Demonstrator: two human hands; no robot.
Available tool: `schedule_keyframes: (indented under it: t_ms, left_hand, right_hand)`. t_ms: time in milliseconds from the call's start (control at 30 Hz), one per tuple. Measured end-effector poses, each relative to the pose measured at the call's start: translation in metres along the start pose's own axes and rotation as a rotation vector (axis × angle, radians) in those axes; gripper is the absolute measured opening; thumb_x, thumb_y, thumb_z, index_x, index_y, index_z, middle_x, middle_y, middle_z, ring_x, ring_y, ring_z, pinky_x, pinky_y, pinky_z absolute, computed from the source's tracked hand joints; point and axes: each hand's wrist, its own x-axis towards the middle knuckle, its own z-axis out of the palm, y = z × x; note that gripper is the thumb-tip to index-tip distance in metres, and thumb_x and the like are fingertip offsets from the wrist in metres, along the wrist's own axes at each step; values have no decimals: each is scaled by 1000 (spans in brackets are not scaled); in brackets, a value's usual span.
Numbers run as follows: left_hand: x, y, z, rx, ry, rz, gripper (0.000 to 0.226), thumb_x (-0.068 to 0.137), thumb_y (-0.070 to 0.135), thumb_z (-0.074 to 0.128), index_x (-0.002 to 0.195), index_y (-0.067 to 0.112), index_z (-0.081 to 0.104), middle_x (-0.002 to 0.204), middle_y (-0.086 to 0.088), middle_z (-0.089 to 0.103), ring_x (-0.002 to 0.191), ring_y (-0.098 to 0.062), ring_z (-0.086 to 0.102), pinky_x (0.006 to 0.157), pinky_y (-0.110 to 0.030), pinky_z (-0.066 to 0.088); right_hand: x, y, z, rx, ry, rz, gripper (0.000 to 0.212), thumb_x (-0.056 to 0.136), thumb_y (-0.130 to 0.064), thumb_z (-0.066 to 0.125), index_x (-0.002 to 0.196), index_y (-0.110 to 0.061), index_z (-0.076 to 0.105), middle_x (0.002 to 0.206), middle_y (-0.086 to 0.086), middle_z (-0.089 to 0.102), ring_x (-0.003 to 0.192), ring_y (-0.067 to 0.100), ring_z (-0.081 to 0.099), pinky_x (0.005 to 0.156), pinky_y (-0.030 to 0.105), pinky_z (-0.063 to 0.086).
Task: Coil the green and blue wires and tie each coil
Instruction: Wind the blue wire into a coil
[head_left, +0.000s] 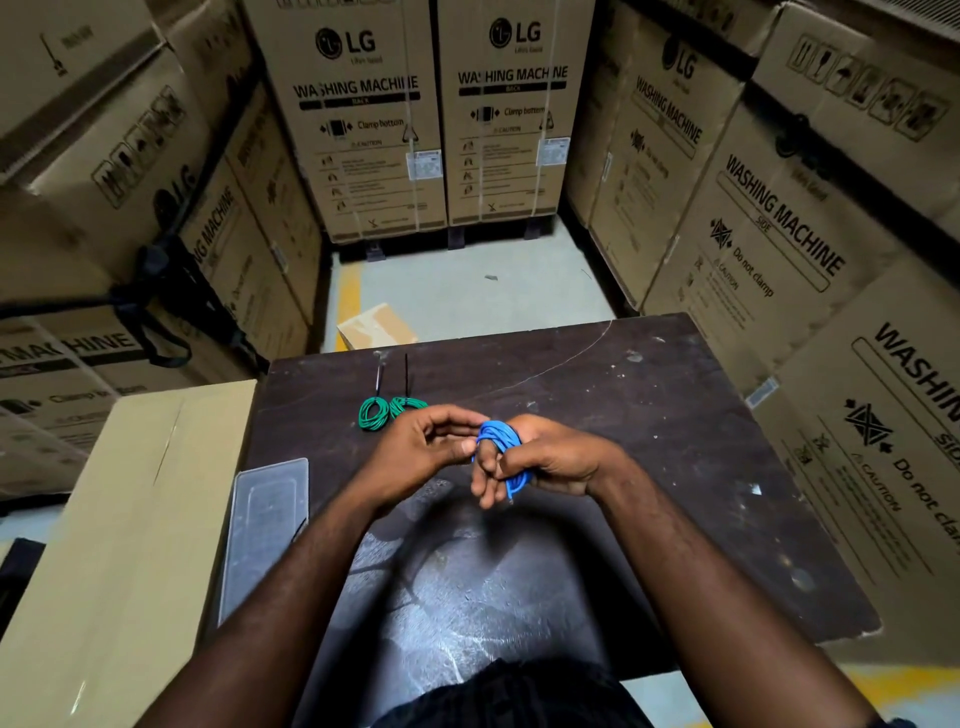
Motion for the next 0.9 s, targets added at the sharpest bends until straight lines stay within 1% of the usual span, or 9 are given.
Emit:
schedule_keyframes:
  t_ms: [100,200,267,433,533,667,733,833,900]
  left_hand:
    - [1,0,-1,32,-14,13,23,82,-7,66,97,11,66,89,4,73,86,-8,65,79,-20,52]
    - [0,-2,1,47,-12,26,15,78,4,70,91,9,65,84,5,71,81,-7,63,76,-19,51]
    - [-1,-3,5,49,9,44,13,75,8,69,86,9,62,81,6,69,77,-6,61,73,-17,50]
    - [-2,-6,10,21,13,58,15,76,7,68,84,6,56,90,-7,65,83,-14,59,75,-20,50]
    - [-3,-3,14,14,6,85,14,76,6,68,82,8,55,91,-6,64,84,-14,59,76,-20,50]
    - [-2,5,21,20,14,118,13,79,7,67,83,7,55,92,-7,64,83,-13,59,75,-20,50]
    - [-1,9,23,28,10,120,12,83,4,66,85,6,54,91,-4,65,77,-9,58,70,-18,49]
    - [-1,12,24,47,6,119,13,87,-4,62,85,6,54,86,6,66,68,-3,56,63,-16,47]
    - [-1,12,25,69,2,119,14,87,-6,61,85,5,53,86,1,64,65,1,55,61,-14,45]
  right_hand:
    - [-1,-1,-2,27,-45,24,29,79,14,42,82,-5,64,90,20,69,78,27,70,67,25,56]
    - [-2,-3,-5,28,-99,67,26,81,14,43,86,0,64,95,22,69,80,27,70,70,24,56]
    - [-3,-3,-7,23,-127,91,24,81,13,43,86,3,63,98,23,69,81,27,71,69,23,57]
    - [-4,-4,-11,45,-159,109,23,77,8,45,84,2,67,100,24,69,79,29,72,64,22,57]
    - [-5,-5,-15,67,-166,114,23,75,6,48,83,2,68,98,24,69,75,29,72,60,21,57]
    - [-9,-10,-18,114,-153,86,17,66,-2,60,79,1,70,91,25,71,68,29,72,54,21,56]
    - [-9,-10,-16,173,-126,51,18,60,-7,68,74,3,70,85,26,70,62,31,71,48,21,55]
    - [-6,-4,-13,215,-62,-4,19,52,-10,69,65,4,68,76,28,69,55,32,69,40,20,51]
    - [-5,-2,-12,217,-42,-33,18,51,-9,68,62,4,67,72,28,68,52,32,68,38,19,49]
